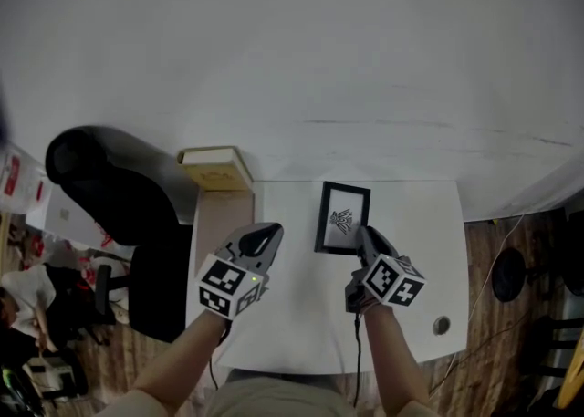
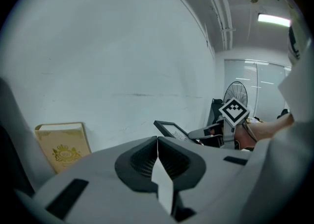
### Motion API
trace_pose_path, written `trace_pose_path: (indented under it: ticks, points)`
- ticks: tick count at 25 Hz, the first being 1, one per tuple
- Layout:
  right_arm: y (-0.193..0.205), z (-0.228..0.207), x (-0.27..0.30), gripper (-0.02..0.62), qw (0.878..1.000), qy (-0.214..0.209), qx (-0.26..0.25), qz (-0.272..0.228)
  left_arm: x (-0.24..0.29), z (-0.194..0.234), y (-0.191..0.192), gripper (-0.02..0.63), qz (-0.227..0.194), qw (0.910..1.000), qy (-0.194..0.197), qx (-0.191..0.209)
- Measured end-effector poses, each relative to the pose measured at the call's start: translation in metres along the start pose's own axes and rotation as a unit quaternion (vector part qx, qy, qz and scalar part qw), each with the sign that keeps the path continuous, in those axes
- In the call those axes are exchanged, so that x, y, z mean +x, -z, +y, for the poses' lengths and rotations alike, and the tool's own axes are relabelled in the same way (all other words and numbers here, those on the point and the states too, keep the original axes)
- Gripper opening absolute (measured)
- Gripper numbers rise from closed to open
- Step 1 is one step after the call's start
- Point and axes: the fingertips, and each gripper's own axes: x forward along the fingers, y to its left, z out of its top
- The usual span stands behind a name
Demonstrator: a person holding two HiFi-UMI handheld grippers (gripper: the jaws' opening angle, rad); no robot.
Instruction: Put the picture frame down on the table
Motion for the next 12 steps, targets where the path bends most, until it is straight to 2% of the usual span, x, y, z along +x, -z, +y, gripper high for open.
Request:
trace_pose_path:
  ticks: [8,12]
  points:
    - [0.03,-0.001,0.046,0.082,0.997,0.023,-0.049,0.046,0.019,0.02,0.024,0.021,0.02,0.9998,-0.002,-0.001]
    - [0.05,-0.006,0.074,0.081,0.995,0.037,-0.062,0.075,0.03,0.036,0.051,0.021,0.037,0.9993,-0.007,0.004]
